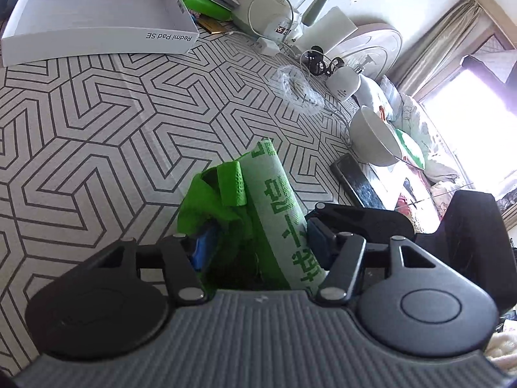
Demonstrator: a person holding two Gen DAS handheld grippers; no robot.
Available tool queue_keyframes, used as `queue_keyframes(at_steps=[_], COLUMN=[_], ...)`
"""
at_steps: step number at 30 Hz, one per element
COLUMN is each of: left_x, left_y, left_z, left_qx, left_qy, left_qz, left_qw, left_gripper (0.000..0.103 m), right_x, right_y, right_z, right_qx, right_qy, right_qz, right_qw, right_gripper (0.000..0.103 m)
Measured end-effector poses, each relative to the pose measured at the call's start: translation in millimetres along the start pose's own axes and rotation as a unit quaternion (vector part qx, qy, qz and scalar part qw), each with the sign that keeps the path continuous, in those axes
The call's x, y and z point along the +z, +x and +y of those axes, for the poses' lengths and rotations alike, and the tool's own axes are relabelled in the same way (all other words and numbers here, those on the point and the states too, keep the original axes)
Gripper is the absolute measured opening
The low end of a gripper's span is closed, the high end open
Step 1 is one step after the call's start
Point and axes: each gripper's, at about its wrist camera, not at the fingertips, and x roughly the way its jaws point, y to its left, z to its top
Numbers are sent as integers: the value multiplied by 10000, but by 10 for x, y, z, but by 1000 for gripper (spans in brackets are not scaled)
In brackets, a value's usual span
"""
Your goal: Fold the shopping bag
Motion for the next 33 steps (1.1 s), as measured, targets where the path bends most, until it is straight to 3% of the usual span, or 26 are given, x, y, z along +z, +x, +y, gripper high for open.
queue_keyframes(at_steps=[4,8,9,13,16,18,19,21,23,25,29,31,33], left_x=[9,15,12,-24,-46,-65,-73,-90,-102,-113,-113,-135,-164], left_y=[-10,-41,-48,-50,-32,-19,-12,2,2,4,5,-43,-126], left_z=[112,241,271,431,445,448,463,503,485,440,292,315,407], left_qx=[-12,-8,41,-144,-121,-31,0,50,144,286,705,668,409], left_qy=[-72,-198,-207,-446,-388,-337,-337,-352,-252,-107,196,75,-248], left_qz=[-54,-109,-122,-129,-117,-107,-94,-63,-67,-69,-33,-85,-136], left_qw=[10000,9997,9997,9988,9991,9994,9994,9993,9996,9995,9973,9977,9988], left_gripper=[54,53,53,53,53,53,53,50,47,44,43,43,46], right_x=[-23,-42,-45,-99,-147,-175,-197,-205,-221,-215,-109,-41,3], right_y=[-179,-411,-436,-280,-17,134,157,222,266,290,245,273,292], right_z=[-64,-315,-413,-859,-1088,-1160,-1137,-1065,-1017,-968,-789,-780,-782], right_qx=[213,1113,1305,1889,2157,2259,2203,2058,2050,2020,1659,1647,1672], right_qy=[-6,476,705,1841,2491,2753,2718,2464,2337,2206,1584,1511,1480], right_qz=[-172,-321,-339,-111,151,268,300,301,275,302,455,622,737], right_qw=[9996,9921,9884,9645,9440,9341,9363,9466,9501,9537,9723,9727,9720], right_gripper=[74,75,72,40,39,45,51,51,48,38,34,34,33])
